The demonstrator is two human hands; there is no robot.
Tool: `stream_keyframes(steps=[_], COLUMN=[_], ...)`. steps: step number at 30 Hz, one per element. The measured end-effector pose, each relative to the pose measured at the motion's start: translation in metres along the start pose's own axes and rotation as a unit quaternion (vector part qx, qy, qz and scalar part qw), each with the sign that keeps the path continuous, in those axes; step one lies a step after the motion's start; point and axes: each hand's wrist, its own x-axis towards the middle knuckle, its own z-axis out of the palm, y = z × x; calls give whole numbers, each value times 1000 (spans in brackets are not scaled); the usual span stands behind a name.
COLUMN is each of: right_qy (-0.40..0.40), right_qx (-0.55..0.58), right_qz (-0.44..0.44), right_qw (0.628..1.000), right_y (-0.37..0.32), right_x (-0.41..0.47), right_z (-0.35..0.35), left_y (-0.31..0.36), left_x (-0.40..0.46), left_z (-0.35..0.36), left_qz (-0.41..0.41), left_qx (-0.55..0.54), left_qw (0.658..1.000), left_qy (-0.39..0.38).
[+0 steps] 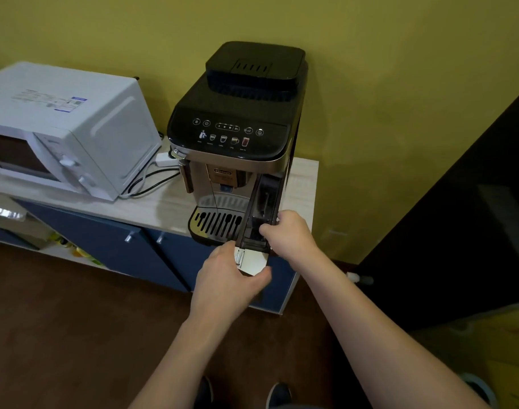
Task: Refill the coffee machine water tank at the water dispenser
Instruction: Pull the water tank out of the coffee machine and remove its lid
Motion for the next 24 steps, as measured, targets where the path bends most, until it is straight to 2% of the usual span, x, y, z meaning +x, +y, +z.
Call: stream_keyframes(steps=[5, 11, 16, 24], right_qy=[-21, -16, 45, 105], right_qx=[-31, -26, -53, -18], right_qz=[-14, 3, 33, 37], right_qw=[999, 1000, 997, 994], right_y=[7, 21, 34, 50], right_x=[-19, -38, -36, -37], right_z=[-11, -37, -62, -91], left_y=[10, 29, 50, 73], left_x=[-27, -41, -34, -26], left_z=[1, 9, 23, 44], left_qz=[27, 52, 62, 91], left_qx=[22, 49, 55, 68], left_qw=[999, 997, 995, 991], left_qy=[6, -20, -49, -75])
